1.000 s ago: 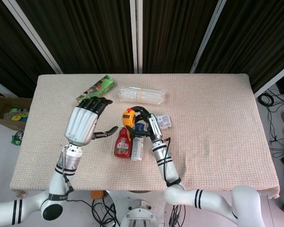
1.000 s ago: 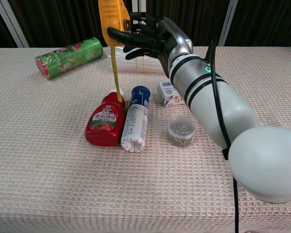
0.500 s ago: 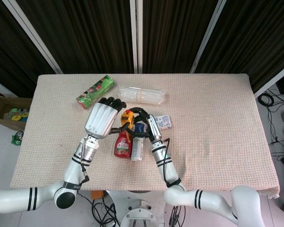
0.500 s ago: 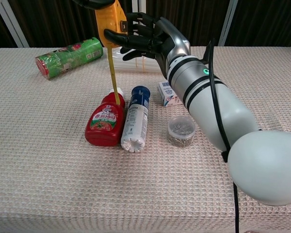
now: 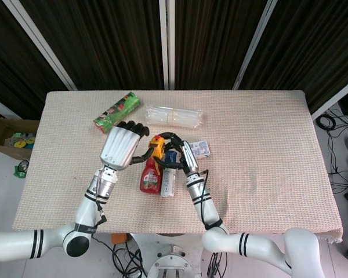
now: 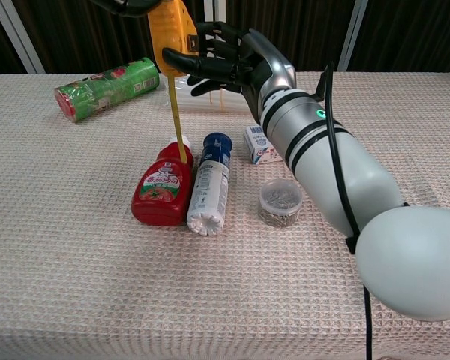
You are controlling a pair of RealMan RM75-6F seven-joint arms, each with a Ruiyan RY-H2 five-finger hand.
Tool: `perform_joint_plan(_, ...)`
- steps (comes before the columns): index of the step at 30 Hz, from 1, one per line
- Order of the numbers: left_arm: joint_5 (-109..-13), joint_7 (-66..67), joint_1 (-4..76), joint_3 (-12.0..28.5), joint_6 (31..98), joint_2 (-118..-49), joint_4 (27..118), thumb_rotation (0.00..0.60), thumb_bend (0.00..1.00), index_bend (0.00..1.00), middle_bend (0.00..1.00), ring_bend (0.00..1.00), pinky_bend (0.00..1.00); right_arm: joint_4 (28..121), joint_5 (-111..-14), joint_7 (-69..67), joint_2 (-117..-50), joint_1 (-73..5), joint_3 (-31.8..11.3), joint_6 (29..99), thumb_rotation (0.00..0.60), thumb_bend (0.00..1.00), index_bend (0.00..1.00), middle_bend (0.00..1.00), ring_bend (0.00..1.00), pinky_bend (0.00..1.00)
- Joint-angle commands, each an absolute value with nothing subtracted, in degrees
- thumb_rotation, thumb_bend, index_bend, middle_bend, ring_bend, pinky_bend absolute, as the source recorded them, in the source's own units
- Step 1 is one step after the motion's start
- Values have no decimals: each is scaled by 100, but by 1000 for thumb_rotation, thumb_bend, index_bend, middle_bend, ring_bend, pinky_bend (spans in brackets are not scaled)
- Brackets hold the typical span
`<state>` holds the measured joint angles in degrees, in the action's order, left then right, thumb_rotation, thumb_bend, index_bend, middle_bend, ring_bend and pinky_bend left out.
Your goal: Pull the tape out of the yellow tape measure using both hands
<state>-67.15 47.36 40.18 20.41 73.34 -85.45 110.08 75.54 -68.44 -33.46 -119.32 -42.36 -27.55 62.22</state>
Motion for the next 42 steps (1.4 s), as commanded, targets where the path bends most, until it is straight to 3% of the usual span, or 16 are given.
perform_joint_plan(1,-6725,4712,4058,2011,7347,-8539,10989,361,317,462,473,424,519,7561,-6835,-3343,-11925,-4234,-2764,6215,600,351,587,524,520,505)
perform_joint_plan(10,-6709,4754,4190,1900,7393,-8540,10925,381,317,469,473,424,519,7529,-6824,-3352,-11945,-4240,-2766,6185,600,350,587,524,520,505)
perform_joint_plan(27,-6785,4714,4374,1820,7493,-8546,10849,585,347,503,489,437,529,7524,-6859,-3376,-11945,-4237,-2747,6164,600,349,587,524,520,505)
perform_joint_plan(35,-6684,4701,4424,1819,7508,-8510,10857,593,353,508,494,442,535,7552,-6894,-3390,-11921,-4238,-2734,6151,600,348,587,524,520,505)
perform_joint_plan(42,-6671,4670,4463,1821,7533,-8458,10901,599,418,513,498,446,539,7548,-6893,-3367,-11919,-4249,-2717,6125,600,348,588,523,519,505)
